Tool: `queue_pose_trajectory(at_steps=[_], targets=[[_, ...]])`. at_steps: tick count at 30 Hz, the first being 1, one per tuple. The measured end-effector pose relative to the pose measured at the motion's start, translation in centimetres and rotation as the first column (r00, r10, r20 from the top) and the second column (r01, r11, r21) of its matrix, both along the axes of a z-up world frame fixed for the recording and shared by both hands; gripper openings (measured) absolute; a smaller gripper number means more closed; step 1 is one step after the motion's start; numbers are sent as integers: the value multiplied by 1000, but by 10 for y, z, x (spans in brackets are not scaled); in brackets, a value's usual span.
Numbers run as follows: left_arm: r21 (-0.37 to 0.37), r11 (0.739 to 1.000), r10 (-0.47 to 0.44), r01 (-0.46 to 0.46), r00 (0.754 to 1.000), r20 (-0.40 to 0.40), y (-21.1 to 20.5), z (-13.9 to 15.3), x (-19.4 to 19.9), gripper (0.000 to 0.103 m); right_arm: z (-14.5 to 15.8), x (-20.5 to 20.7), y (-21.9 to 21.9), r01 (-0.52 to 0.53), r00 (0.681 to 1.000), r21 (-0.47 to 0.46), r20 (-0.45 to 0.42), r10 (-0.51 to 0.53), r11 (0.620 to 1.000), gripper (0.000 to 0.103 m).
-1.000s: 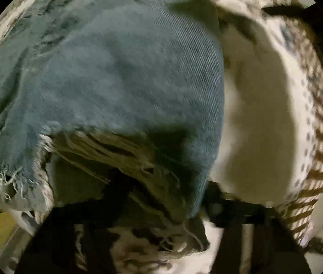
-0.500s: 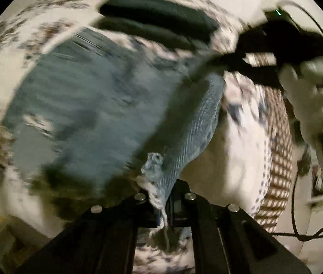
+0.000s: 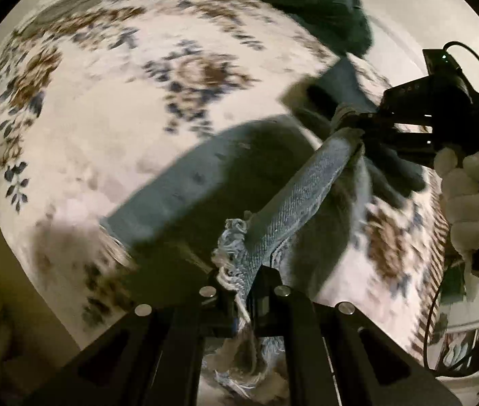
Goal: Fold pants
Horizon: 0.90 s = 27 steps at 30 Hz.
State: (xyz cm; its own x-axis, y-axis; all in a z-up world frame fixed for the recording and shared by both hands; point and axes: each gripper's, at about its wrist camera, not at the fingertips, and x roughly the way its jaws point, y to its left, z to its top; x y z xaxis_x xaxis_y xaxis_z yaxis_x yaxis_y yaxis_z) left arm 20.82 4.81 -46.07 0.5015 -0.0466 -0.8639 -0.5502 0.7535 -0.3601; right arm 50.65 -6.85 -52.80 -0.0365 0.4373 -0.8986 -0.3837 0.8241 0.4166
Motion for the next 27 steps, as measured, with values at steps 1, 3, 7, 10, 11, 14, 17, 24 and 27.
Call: queue_pose_trajectory(at_steps=[1,3,7,10,11,14,17,24,27], targets=[[-8,1000,15,-15,1000,-11,12,-9,0,3,-8,1,16,-7,1000,-18,-2,7,1000,7],[-35,998,56,-57,998,-27,34,-29,-2,3,-26,1,41,-31,1000,-58,-6,30,998,7],[-80,993,85,-90,994,-69,58,-64,-1,3,-58,-1,76,-60,998,-132,-7,59,989,7],[-125,986,98,-110,990,-102,69,-87,-1,7,-73,-3,92,-84,996,-177,-8,83,981,8],[-164,978,110,-128,988,-111,73,-95,-3,7,-77,-3,97,-92,996,-187,-18,90,978,12],[-229,955,165,-186,981,-107,81,-100,-13,9,-83,0,101,-98,994,-158,-69,89,982,30],[-221,948,218,-229,973,-74,80,-84,-28,64,-76,-3,98,-130,986,-92,-121,118,987,84],[-281,888,384,-363,923,19,43,-43,-83,98,-29,-23,30,-175,984,-33,-36,173,984,95],[-382,790,514,-479,858,-12,2,-47,-109,98,-27,-26,-22,-157,987,-13,-46,156,988,95]])
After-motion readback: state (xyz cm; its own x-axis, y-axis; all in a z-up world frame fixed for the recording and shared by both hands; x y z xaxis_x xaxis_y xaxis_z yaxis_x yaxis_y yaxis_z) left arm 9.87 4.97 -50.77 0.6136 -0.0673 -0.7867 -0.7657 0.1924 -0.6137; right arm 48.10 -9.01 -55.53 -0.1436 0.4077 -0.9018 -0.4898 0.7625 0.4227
